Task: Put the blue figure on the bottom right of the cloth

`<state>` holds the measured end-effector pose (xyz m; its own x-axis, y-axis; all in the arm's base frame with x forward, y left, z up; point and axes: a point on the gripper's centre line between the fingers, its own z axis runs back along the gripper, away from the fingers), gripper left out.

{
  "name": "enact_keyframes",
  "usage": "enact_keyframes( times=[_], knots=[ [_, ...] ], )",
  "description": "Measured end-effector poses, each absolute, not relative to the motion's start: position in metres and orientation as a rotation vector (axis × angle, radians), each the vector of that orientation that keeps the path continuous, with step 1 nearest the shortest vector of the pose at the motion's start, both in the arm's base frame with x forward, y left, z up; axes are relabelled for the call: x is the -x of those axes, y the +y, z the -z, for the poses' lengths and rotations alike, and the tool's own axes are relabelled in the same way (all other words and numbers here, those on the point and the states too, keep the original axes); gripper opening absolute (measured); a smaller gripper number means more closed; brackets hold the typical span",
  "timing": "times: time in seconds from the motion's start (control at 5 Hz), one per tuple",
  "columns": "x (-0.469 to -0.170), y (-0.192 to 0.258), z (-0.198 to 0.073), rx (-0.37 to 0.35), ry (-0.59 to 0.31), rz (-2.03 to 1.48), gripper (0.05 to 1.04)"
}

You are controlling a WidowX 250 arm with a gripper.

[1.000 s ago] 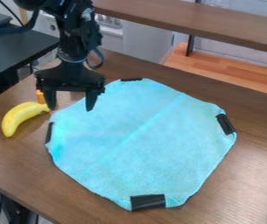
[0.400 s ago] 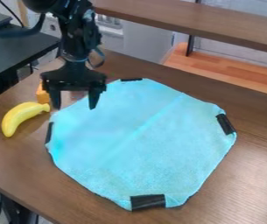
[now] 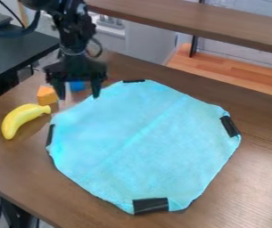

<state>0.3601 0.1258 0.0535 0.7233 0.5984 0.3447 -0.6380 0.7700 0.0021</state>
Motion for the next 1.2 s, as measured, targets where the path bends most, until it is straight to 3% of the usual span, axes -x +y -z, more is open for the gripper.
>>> enact_keyframes(
  times=[0.6, 1.2],
  knots=[
    [-0.397, 0.155, -0.046, -0.130, -0.380, -0.685, 1.000],
    [-0.411, 0.183, -0.035, -0.156, -0.361, -0.757, 1.000]
  ],
)
